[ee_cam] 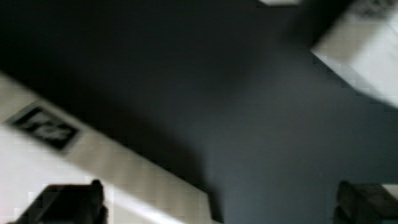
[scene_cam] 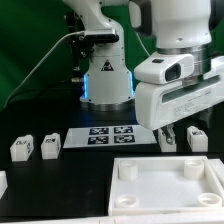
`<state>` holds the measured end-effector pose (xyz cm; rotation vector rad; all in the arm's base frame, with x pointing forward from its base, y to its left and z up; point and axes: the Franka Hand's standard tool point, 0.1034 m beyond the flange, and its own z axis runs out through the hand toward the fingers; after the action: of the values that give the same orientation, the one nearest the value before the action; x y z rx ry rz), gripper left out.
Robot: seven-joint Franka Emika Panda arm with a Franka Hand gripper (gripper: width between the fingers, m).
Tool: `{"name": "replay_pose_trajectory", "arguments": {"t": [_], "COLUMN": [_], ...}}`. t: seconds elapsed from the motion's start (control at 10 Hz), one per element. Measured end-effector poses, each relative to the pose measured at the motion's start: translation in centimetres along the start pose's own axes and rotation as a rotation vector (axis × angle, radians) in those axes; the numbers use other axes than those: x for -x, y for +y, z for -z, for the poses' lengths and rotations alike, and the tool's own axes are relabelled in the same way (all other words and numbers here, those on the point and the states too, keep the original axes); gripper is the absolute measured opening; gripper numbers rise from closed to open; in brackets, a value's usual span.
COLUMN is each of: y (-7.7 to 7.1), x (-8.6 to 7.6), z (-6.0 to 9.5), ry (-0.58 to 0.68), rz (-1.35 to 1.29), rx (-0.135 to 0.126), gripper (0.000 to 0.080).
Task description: Assemble one leg
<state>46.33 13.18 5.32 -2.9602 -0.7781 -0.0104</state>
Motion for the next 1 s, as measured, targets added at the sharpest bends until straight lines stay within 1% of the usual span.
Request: {"name": "replay_pose_trajectory", "arguments": {"t": [0.1,0.3,0.4,0.5,0.6,0.7,0.8,0.9,1.0], "y": [-0.8,-1.0,-1.3,-2.5,-3.5,-3.6,-3.7,-4.2,-4.6], "x": [-0.3,-0.3,-0.2,0.1,0.3,0.0,0.2,1.2,1.1], "z": [-0.2,-0.3,-0.4,-0.8,-0.9,-0.9,-1.0,-1.0,-0.9], "ry": [0.010,0.011,0.006,-0.025,-0.088,-0.088,-0.104,-0.214,-0.311], "rz": [-0.059,-0.253,-0.338,-0.461,-0.475,-0.508,-0.514,-0.514,-0.510], "rx": [0.004,-0.010,-0.017,-0.041,-0.057,-0.074,-0.078,-0.098,-0.122], "gripper": [0.0649,0.0649,0.0649,0.0649,0.0649,0.0649,0.0649,0.0649,0.0649]}}
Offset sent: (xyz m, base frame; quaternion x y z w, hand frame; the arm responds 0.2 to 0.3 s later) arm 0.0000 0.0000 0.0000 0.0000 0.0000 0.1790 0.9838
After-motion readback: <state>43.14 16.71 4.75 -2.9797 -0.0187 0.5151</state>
